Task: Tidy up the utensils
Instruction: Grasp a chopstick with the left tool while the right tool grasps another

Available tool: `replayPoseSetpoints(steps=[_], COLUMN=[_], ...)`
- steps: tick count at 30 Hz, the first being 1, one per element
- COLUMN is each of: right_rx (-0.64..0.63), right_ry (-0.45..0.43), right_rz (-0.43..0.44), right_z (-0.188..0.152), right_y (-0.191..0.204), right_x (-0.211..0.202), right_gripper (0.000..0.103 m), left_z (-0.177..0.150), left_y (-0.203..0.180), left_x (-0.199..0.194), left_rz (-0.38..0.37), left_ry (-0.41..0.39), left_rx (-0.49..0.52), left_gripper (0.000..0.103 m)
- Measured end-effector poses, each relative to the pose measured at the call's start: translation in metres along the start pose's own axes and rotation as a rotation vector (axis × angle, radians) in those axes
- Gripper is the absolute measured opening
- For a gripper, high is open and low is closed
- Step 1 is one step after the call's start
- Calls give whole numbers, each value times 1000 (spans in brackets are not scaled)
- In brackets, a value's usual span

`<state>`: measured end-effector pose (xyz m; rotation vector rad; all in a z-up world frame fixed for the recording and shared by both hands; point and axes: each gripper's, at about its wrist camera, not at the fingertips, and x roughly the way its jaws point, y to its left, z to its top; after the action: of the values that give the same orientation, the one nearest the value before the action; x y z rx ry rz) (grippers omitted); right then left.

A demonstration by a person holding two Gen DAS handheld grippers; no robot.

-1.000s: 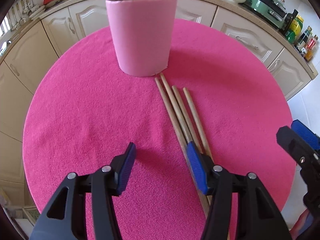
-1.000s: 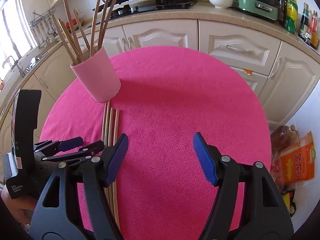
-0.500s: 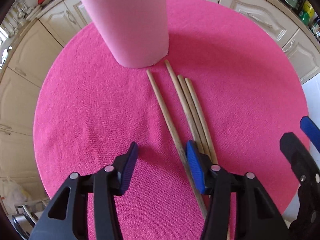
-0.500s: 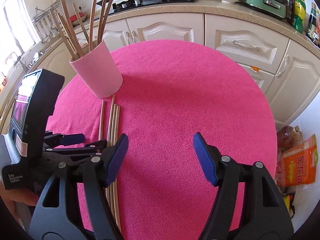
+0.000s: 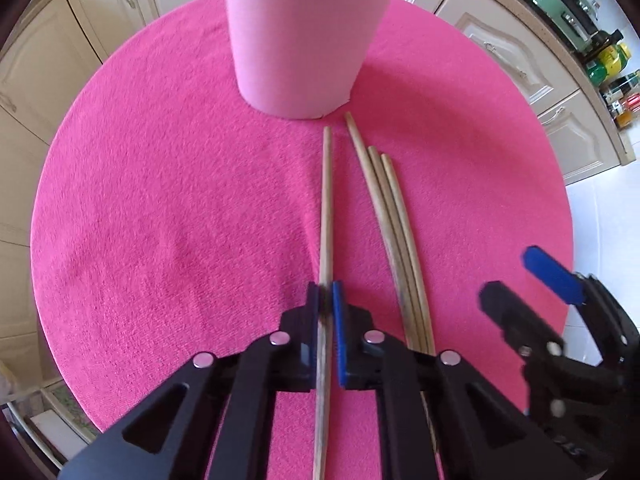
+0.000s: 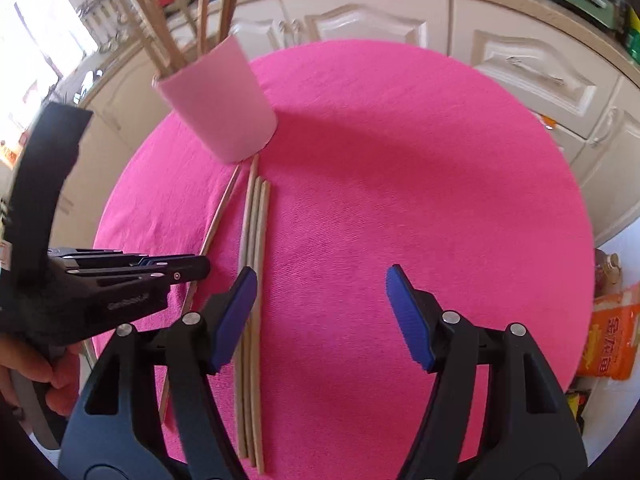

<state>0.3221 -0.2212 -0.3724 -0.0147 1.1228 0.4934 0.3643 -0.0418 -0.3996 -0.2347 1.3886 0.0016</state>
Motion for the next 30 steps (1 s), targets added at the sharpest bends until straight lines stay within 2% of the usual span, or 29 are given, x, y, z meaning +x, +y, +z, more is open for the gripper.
replayPoseSetpoints(steps=[2,4,6,12,15,21,26,30], right_rx=[-21,-41,-62,-90,-86,-74,-121,-139], right_ry=[38,66,99,134,154,203,229,238], right_rz=[-5,-11,-14,-25,-57,-94,-143,-158], right_z=[2,3,4,6,7,15,23,28], right_y=[8,14,20,30,33,40,47,49], right_x=[8,15,23,31,33,41,50,52], right_gripper=[54,39,34,30,29,27,26,17], left_z=[-4,-6,-15,-23,-30,-25,-20,-19], left_y=[3,7,9,26,35,39,38,41], left_x=[-1,-1,-1,-3,-9,-8,-9,-14], left_rz=[-9,-23,-42,-76,-80,-78,-83,-93], left_ry=[-2,4,2,4,2,-1,-14,-28], left_rx=[-7,-14,-29,-39,-43,-37,-44,-41], left_gripper=[8,8,8,8,8,8,8,8])
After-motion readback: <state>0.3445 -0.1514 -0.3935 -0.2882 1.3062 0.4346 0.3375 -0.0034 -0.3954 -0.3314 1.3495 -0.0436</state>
